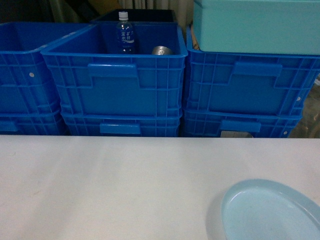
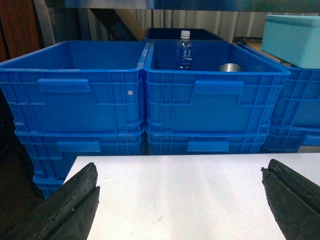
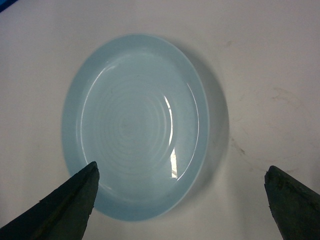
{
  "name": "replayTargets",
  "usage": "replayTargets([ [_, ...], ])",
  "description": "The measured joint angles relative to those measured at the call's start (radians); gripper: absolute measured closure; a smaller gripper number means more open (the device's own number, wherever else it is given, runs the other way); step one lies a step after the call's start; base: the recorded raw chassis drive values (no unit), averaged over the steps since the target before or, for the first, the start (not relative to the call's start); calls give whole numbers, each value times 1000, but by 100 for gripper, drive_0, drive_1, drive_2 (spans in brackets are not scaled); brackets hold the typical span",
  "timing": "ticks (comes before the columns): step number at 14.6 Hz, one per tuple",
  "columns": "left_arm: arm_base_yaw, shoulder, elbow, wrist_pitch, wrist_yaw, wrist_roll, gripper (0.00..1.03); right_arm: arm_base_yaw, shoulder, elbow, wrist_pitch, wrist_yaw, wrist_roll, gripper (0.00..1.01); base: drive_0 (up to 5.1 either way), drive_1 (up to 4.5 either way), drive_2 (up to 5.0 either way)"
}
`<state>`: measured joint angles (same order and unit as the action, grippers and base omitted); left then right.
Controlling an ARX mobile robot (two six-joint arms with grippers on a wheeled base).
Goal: Place blue tray on left shelf second layer neatly
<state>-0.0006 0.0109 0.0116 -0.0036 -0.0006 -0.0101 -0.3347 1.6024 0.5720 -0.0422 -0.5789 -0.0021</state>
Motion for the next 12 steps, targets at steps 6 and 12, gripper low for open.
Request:
replayTargets([
  [6,0,0,0,0,0,0,5,39,120,-3,108,-32,2,3,0,0,0],
  [12,0,0,0,0,0,0,5,95,231,0,200,-20,57,3,0,0,0],
])
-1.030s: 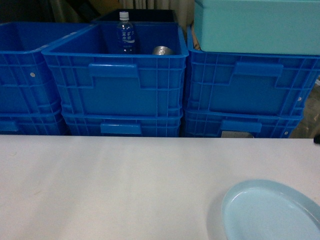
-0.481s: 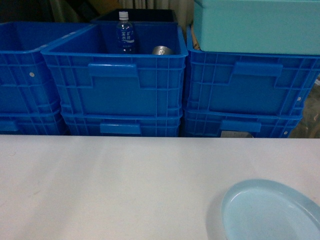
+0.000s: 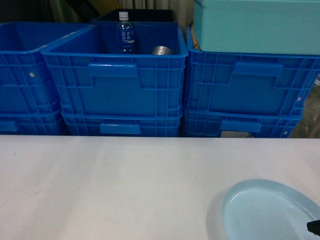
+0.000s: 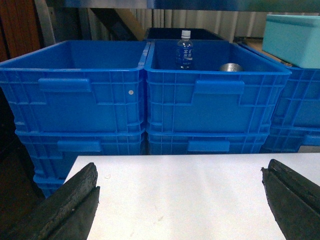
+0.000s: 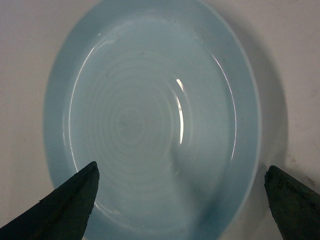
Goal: Place blue tray on left shelf second layer neatly
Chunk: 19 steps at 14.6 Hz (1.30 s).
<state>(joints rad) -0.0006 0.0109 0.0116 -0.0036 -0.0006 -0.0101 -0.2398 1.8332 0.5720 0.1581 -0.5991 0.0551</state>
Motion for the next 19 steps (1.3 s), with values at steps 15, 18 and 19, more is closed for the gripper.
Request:
replayTargets([
  [15,0,0,0,0,0,0,5,76,169,-23,267,62,101,95,0,0,0],
  [18,0,0,0,0,0,0,5,67,136,-54,269,76,90,99,0,0,0],
  [19,0,0,0,0,0,0,5,66,112,-67,256,85,104,99,0,0,0],
])
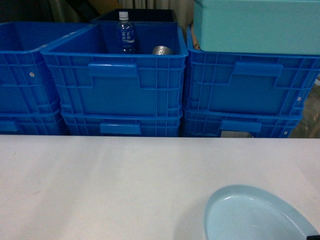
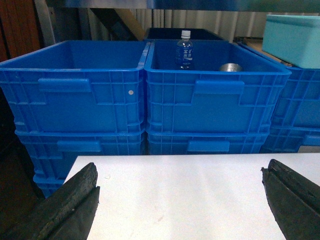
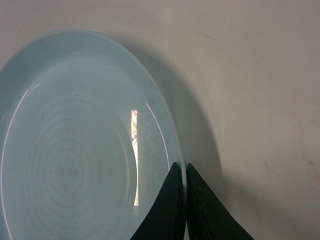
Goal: Place blue tray on left shelf second layer neatly
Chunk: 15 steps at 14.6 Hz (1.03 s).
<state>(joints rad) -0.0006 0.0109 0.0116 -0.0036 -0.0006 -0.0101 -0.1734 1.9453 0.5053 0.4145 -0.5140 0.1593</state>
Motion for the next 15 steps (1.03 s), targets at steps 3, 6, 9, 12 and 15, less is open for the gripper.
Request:
replayTargets([
  [3,0,0,0,0,0,0,5,18,-221,0,-111,31,18,99,0,0,0],
  [6,0,0,0,0,0,0,5,38,-503,90,-258,64,-19,99,0,0,0],
  [9,0,0,0,0,0,0,5,66,-735,112,-295,151,-31,99,0,0,0],
  [12,0,0,0,0,0,0,5,75,-935,55,-321,239,-85,99,0,0,0],
  [15,0,0,0,0,0,0,5,90,-963,54,-316,265,-109,99,0,0,0],
])
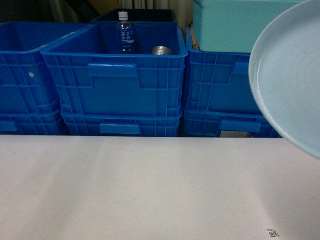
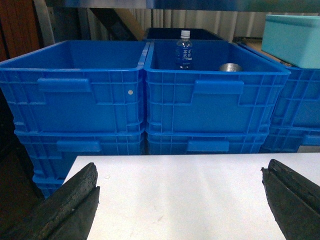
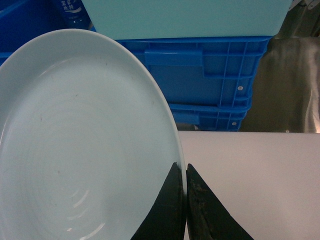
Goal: Place blue tray on left shelf second layer neatly
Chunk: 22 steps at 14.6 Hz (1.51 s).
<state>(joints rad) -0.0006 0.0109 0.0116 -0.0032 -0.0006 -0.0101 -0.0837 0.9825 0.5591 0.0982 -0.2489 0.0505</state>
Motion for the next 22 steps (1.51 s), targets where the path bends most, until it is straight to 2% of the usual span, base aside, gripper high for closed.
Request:
replayTargets([
  [4,0,0,0,0,0,0,5,6,24,-36,35,14,3,99,0,0,0],
  [7,0,0,0,0,0,0,5,12,26,-58,58,23,19,99,0,0,0],
  [9,0,0,0,0,0,0,5,-10,31,-64,84,-12,63,99,0,0,0],
  [11,0,0,0,0,0,0,5,-16,31,-64,86,-12,80,99,0,0,0],
  [22,0,0,0,0,0,0,5,-16,31,-64,86,-13,84,99,0,0,0],
])
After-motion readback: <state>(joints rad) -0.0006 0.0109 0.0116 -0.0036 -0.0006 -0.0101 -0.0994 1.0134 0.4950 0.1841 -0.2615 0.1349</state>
